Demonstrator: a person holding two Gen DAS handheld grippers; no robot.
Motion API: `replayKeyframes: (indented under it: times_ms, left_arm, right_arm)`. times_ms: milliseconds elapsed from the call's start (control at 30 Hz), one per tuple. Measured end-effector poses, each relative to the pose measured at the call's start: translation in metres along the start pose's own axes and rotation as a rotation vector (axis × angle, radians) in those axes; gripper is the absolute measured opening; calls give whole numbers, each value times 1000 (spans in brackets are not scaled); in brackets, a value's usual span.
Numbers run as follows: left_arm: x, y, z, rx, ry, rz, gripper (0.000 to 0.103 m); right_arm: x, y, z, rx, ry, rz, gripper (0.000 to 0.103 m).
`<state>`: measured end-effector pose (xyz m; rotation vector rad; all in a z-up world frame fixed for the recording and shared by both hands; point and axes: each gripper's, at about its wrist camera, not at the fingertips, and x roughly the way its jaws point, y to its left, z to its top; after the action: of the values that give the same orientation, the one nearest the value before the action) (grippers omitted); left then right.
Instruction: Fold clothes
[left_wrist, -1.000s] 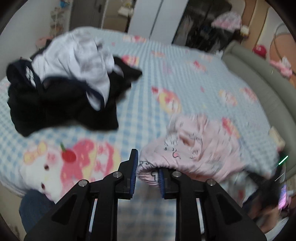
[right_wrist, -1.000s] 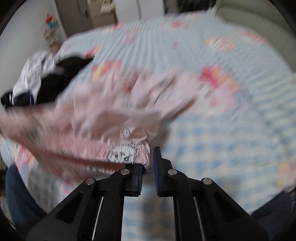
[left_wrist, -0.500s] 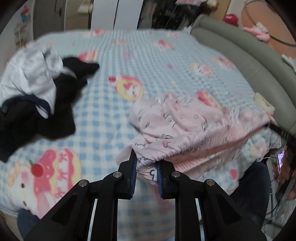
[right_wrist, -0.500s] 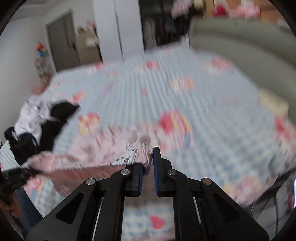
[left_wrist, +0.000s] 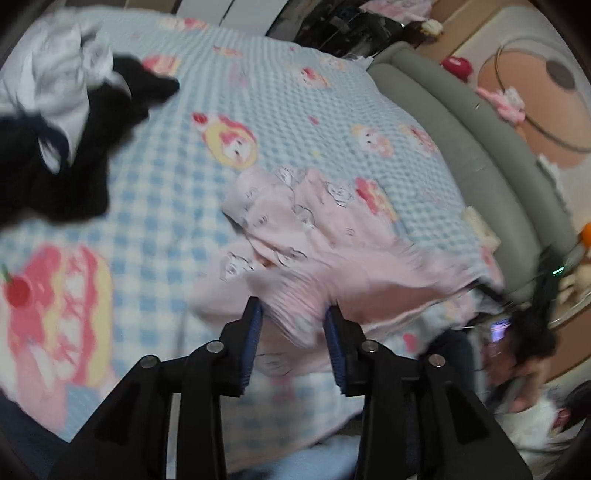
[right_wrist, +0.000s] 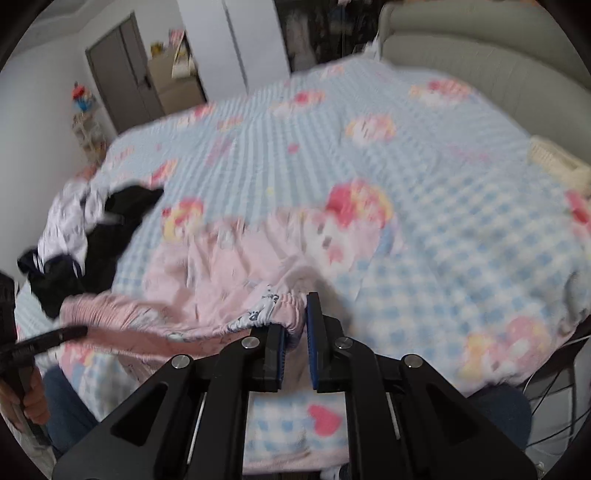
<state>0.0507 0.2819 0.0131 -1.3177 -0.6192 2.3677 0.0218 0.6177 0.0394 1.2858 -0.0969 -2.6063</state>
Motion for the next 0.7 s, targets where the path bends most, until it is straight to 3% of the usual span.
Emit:
replayKeyframes:
  times_ms: [67,100,133,233,433,533,600,633,700]
  left_arm:
    - [-7,-8,-5,51,-37,9,54]
    - [-11,-13,-7,76,-55,15,55]
    - [-9,-17,-8,109,-61,108,55]
    - [7,-20,-13,186,2,244,55]
    - [34,-23,-16,271,72,332,57]
    - [34,-32,1,297,46,299,58]
    - [47,-41,8,330,76,320,59]
    - [57,-40,10,340,110,365,59]
    - [75,-30,3,341,197,469,46]
  right_arm:
    - [12,5,-12,-6,53,37,9]
    - [18,9,-18,-14,76,51,9]
    - [23,13,-24,-22,99,64,9]
    - [38,27,-38,-36,147,97,9]
    - [37,34,-42,-54,140,72,9]
    - [34,26,-40,-44,138,45,13]
    - [33,20,-39,-47,145,23,16]
    - [33,18,-39,-48,149,13,17]
    - [35,13,-40,-45,162,0,17]
